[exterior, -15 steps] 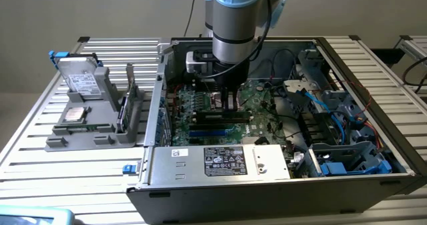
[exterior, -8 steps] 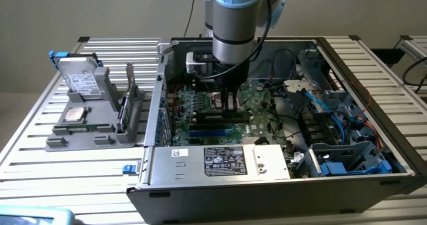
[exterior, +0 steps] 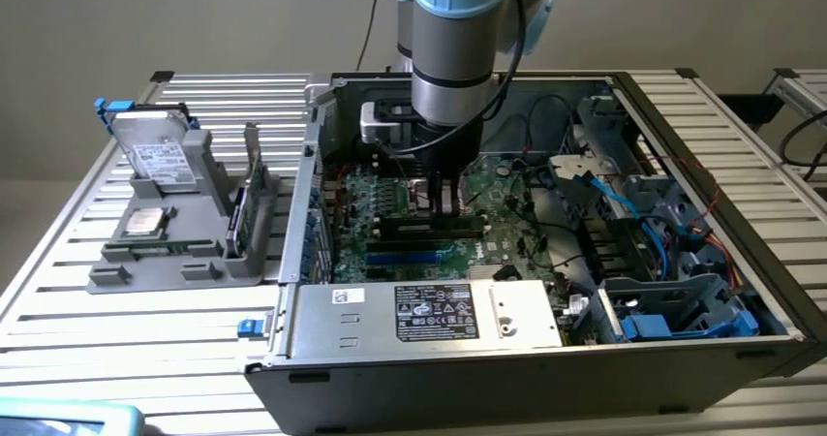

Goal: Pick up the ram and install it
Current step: 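Insert the ram into the slot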

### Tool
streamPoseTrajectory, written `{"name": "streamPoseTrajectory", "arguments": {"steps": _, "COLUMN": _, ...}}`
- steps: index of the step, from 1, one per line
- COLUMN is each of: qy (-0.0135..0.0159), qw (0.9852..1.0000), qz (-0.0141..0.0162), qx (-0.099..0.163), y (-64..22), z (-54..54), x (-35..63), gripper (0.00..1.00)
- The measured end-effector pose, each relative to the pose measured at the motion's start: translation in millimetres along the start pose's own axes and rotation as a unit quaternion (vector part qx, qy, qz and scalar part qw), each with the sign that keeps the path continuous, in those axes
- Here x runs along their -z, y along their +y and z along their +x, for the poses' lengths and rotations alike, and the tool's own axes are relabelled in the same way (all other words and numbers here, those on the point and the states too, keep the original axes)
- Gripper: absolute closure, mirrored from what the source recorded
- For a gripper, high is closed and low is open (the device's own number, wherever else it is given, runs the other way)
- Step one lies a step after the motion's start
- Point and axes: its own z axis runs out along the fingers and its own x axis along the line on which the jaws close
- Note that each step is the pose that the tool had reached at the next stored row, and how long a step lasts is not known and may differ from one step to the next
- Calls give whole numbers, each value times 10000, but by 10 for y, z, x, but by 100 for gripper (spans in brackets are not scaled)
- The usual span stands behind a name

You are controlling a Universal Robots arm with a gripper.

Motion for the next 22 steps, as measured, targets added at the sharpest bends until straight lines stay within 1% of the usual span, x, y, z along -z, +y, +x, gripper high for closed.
{"name": "streamPoseTrajectory", "arguments": {"steps": 4, "qy": -1, "qw": 10000, "qz": 0, "qx": 0, "y": 0, "z": 0, "x": -1, "gripper": 85}}
{"name": "streamPoseTrajectory", "arguments": {"steps": 5, "qy": 0, "qw": 10000, "qz": 0, "qx": 0, "y": 0, "z": 0, "x": -1, "gripper": 78}}
{"name": "streamPoseTrajectory", "arguments": {"steps": 22, "qy": 0, "qw": 10000, "qz": 0, "qx": -8, "y": 0, "z": 0, "x": -2, "gripper": 78}}
